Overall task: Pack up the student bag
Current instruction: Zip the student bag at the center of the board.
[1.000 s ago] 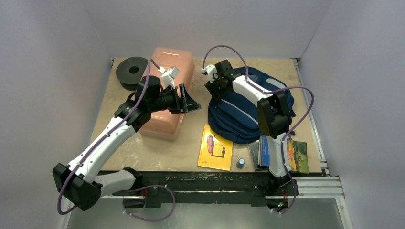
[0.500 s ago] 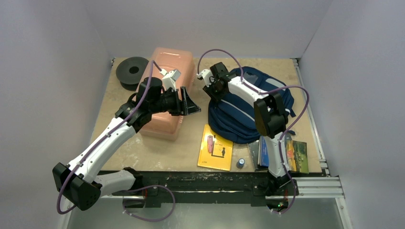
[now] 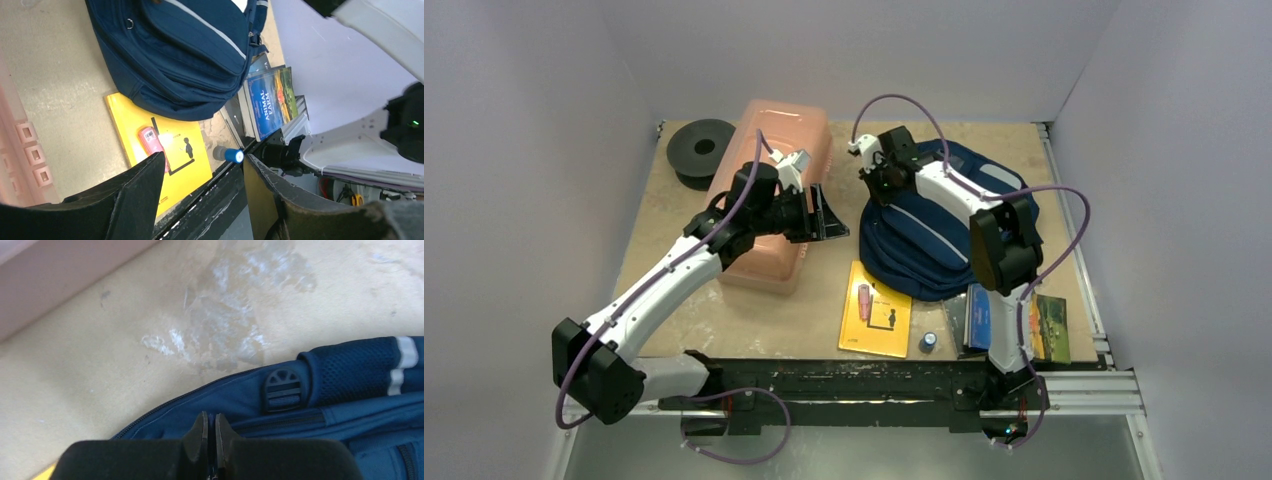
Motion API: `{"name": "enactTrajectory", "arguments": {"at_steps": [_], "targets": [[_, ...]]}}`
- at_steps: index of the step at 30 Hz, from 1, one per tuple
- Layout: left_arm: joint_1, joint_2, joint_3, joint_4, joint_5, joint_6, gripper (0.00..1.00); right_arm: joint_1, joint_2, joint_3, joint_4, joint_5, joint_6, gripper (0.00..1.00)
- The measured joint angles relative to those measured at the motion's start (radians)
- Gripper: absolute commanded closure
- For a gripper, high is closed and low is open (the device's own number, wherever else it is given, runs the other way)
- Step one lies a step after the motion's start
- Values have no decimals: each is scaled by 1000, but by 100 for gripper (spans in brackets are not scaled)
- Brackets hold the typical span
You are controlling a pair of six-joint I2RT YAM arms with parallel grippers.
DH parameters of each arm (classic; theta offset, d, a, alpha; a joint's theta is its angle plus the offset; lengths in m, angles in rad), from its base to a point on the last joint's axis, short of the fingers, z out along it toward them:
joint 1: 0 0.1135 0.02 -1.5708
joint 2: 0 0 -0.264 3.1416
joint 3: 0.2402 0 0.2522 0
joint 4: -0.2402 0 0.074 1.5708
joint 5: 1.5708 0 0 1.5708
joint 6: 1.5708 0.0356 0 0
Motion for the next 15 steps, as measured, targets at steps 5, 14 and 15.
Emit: {"name": "enactTrajectory", "arguments": {"at_steps": [5, 14, 15], "targets": [[-34, 67, -2, 47, -79, -50, 40, -97, -80, -67, 124, -145, 137, 100], [-108, 350, 81, 180, -209, -154, 49, -159, -103, -80, 240, -206, 254, 100], [-112, 385, 96, 192, -220, -158, 52, -159, -103, -80, 241, -210, 257, 100]]}}
